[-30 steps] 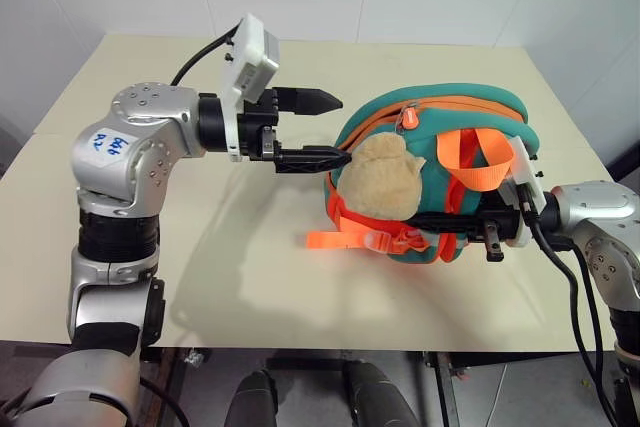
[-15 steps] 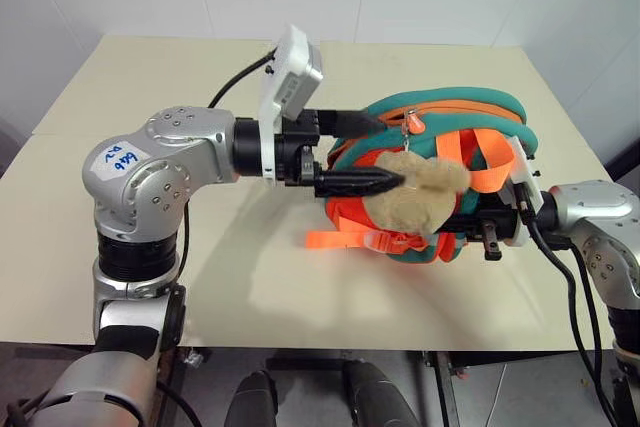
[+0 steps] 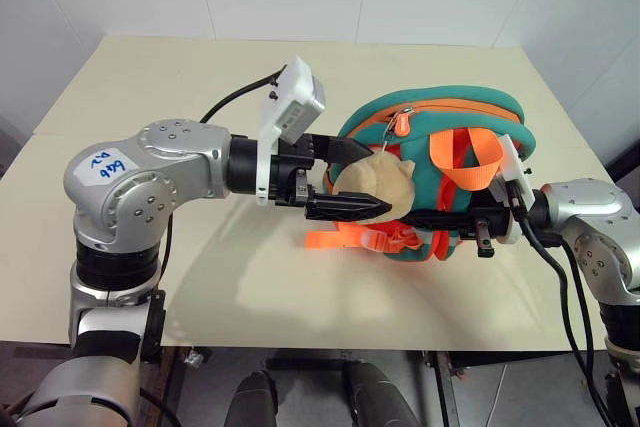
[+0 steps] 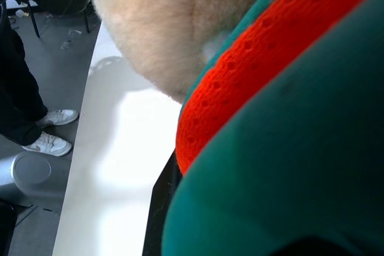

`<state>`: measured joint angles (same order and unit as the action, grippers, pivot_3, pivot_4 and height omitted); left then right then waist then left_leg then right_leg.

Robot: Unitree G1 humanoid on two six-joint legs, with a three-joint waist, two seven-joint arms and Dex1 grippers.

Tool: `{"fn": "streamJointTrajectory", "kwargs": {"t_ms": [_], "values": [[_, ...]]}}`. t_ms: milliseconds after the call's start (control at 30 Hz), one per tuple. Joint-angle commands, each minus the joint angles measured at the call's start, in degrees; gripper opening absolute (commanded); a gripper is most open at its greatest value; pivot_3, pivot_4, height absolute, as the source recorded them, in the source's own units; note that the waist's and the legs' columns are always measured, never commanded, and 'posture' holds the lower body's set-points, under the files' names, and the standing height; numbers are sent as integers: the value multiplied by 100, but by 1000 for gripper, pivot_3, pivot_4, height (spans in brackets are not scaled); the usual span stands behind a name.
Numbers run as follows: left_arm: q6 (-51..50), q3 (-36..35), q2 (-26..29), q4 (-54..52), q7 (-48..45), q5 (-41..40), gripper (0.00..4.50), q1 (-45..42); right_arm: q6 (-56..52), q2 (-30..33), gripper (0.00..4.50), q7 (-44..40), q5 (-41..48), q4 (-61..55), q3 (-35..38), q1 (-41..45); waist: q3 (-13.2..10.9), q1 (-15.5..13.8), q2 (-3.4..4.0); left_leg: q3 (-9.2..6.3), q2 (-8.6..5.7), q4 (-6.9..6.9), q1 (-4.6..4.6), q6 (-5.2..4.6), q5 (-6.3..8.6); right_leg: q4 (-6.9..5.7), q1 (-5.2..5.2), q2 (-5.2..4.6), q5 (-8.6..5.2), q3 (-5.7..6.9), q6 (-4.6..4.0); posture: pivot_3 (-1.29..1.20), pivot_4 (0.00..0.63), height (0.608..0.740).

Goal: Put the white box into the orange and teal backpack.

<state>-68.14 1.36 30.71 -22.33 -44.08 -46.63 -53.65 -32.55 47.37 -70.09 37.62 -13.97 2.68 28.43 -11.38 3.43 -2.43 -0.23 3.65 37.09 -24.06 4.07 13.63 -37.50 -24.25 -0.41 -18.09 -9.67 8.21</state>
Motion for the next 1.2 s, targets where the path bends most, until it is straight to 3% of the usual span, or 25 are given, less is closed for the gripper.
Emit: {"fn": "streamJointTrajectory", "kwargs": {"t_ms": [33,133,467,567,800,1200], "values": [[89,124,27,-110,52,27,4456,-41,33,-19,0,-9,54,-67,64,111,0,1,0,0,0,0,0,0,0,0,0,0,0,0,0,0,150,740],[-1,156,61,-107,97,-26,3828,-47,31,-51,0,19,136,-106,151,74,0,3,0,0,0,-1,1,0,0,0,0,0,0,0,0,0,150,740],[-155,46,172,38,51,-213,852,-161,102,-387,0,383,532,-384,657,-269,0,4,0,0,0,-4,-1,0,0,4,0,0,0,0,0,0,150,740],[-166,5,281,101,-9,-246,237,-214,149,-434,0,484,612,-449,762,-345,0,-1,0,0,0,-5,-1,0,0,4,0,0,0,0,0,0,150,740],[69,-142,735,663,-390,-136,233,-551,334,-763,0,856,824,-683,1125,-646,-1,1,1,-1,0,-8,-2,0,0,7,-1,2,-1,1,-1,0,150,740],[1055,316,1725,1971,-1764,667,233,-861,452,-1001,0,1298,1075,-1097,1301,-1141,-2,6,3,1,0,-15,-2,0,0,9,-4,2,-4,1,-6,0,150,740]]}}
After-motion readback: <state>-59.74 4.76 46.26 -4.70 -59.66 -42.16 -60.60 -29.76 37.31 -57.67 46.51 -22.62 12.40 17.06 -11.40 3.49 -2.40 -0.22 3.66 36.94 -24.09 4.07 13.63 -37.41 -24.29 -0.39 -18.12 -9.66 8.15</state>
